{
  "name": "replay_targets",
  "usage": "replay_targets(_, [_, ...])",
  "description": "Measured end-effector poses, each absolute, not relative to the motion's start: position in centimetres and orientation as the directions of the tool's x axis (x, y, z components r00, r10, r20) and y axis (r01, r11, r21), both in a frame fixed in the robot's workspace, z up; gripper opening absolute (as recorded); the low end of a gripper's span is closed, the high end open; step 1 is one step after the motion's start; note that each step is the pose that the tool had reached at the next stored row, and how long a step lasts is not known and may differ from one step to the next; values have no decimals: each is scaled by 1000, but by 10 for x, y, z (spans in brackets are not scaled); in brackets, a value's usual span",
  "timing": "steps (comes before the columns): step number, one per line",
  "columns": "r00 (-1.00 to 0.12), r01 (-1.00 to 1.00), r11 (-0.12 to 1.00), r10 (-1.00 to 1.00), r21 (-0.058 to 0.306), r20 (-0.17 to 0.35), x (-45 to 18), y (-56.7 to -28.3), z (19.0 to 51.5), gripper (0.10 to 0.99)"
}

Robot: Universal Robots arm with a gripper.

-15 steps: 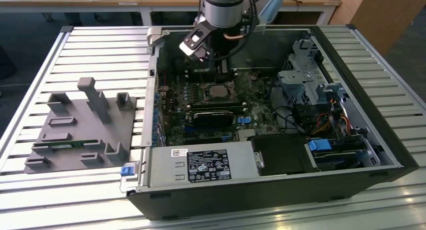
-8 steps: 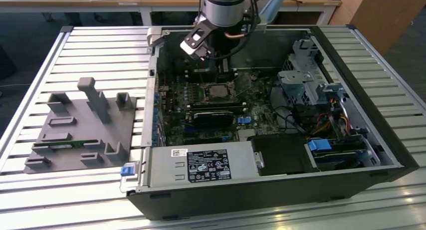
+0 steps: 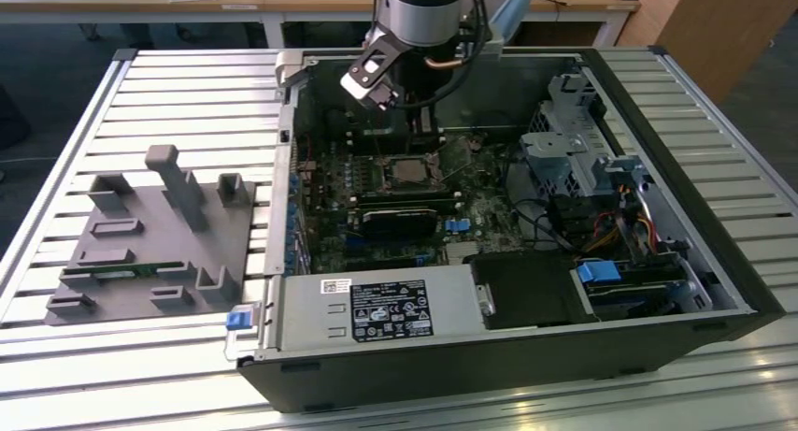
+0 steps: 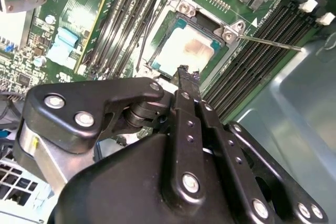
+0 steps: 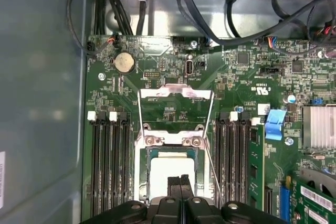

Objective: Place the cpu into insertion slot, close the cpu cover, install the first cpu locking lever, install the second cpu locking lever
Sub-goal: 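Close the cpu cover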

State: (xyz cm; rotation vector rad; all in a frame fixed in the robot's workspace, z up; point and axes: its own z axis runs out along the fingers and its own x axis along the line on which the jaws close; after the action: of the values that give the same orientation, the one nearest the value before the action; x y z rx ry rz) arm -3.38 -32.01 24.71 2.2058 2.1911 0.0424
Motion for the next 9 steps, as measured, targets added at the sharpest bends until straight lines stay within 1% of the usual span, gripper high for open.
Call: replay_targets(9, [7,999,-7,1000,42,-3,-28,-320,253,106])
